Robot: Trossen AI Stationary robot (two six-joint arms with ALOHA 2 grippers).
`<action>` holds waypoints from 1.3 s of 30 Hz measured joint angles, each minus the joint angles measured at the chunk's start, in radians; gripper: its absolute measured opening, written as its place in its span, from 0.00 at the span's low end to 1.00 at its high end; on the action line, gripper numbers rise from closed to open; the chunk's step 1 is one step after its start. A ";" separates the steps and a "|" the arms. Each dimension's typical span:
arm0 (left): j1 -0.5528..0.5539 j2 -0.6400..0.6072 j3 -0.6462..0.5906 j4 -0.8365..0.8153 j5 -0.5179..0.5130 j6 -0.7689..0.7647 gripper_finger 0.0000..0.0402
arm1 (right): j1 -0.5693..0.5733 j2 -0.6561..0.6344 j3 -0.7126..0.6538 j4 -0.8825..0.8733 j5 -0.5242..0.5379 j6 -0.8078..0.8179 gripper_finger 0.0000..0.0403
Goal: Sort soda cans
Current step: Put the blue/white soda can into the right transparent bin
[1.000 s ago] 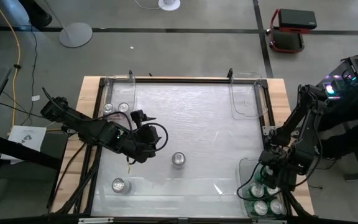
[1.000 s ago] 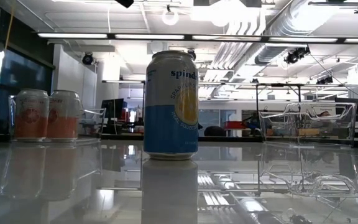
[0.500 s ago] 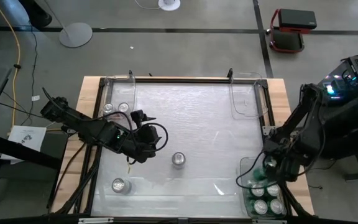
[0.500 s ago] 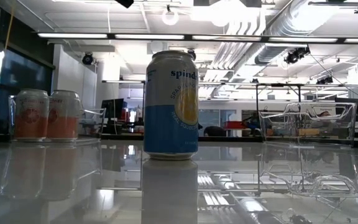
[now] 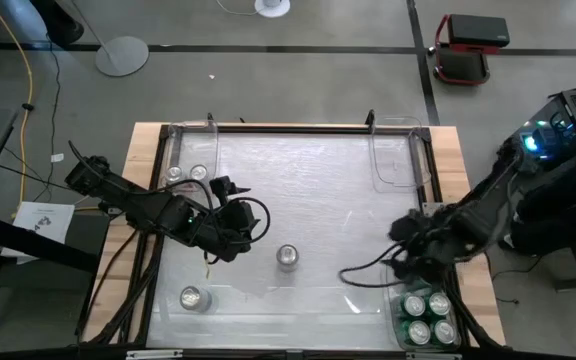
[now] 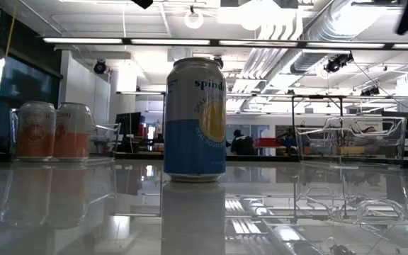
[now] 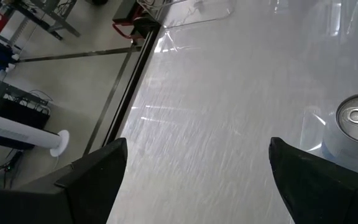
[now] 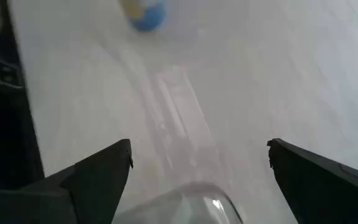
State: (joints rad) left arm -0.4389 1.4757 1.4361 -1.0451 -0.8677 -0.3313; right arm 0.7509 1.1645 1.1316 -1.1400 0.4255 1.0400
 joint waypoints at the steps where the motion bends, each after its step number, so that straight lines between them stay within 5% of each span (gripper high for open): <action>1: 0.000 0.000 0.000 0.000 0.000 0.000 0.91 | -0.026 0.019 0.000 0.051 -0.016 -0.065 0.91; 12: -0.003 0.000 0.000 -0.002 0.000 -0.016 0.91 | -0.256 0.258 0.000 0.691 -0.070 -0.721 0.91; 16: -0.013 0.000 0.000 -0.006 0.000 -0.018 0.91 | -0.335 0.368 0.000 0.922 -0.216 -0.837 0.91; 26: -0.043 0.000 0.000 -0.013 -0.010 -0.035 0.91 | -0.468 0.550 0.000 1.125 -0.296 -0.894 0.91; 39: -0.047 0.000 0.000 -0.014 -0.010 -0.035 0.91 | -0.496 0.661 0.000 1.214 -0.324 -0.909 0.91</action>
State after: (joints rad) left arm -0.4854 1.4757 1.4361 -1.0592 -0.8780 -0.3668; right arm 0.2551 1.8259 1.1316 0.0737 0.1019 0.1309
